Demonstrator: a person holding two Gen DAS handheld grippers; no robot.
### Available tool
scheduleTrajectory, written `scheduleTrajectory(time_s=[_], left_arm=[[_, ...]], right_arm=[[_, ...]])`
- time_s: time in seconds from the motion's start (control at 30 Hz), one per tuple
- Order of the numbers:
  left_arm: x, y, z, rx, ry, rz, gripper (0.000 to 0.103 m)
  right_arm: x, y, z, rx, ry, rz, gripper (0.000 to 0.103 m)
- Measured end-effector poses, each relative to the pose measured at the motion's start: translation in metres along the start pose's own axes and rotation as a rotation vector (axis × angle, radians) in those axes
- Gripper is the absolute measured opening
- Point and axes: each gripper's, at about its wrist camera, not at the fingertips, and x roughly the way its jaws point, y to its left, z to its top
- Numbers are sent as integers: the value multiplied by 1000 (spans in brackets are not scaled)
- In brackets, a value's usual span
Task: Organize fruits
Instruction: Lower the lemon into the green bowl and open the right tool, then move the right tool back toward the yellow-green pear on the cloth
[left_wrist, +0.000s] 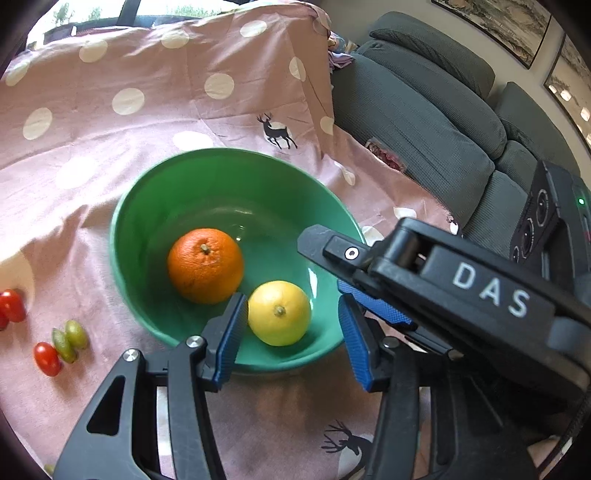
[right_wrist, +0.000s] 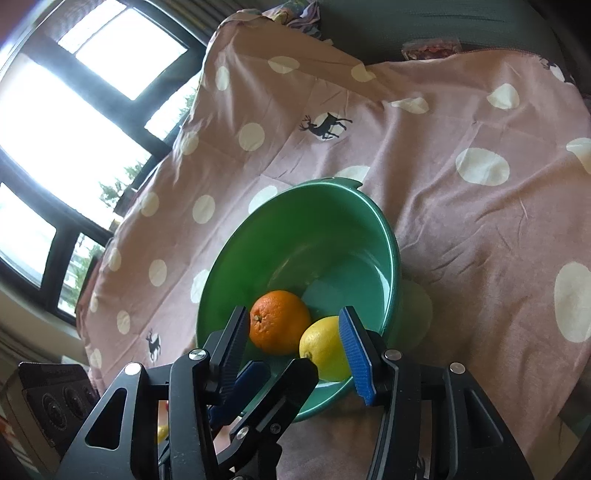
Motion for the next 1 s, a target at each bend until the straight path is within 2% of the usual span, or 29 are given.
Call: scheduleTrajectory(time_s=[0.17, 0.3, 0.43, 0.63, 0.77, 1.0], left_arm=[[-29, 13, -5, -58, -48, 10, 54], [-60, 21, -11, -83, -118, 92, 61], [-89, 41, -20, -160, -173, 164, 64], [-130, 80, -32, -292, -223, 327, 67], [-157, 99, -48, -357, -268, 438, 76], [-196, 140, -78, -484, -295, 594, 79]], right_arm=[[0, 2, -2, -21, -1, -23, 53], [0, 7, -5, -36, 5, -21, 53], [-1, 16, -9, -71, 0, -23, 53], [-5, 37, -17, -139, -13, -25, 53], [-7, 57, -26, -198, -21, -16, 53], [-11, 100, -51, -317, -20, 17, 53]])
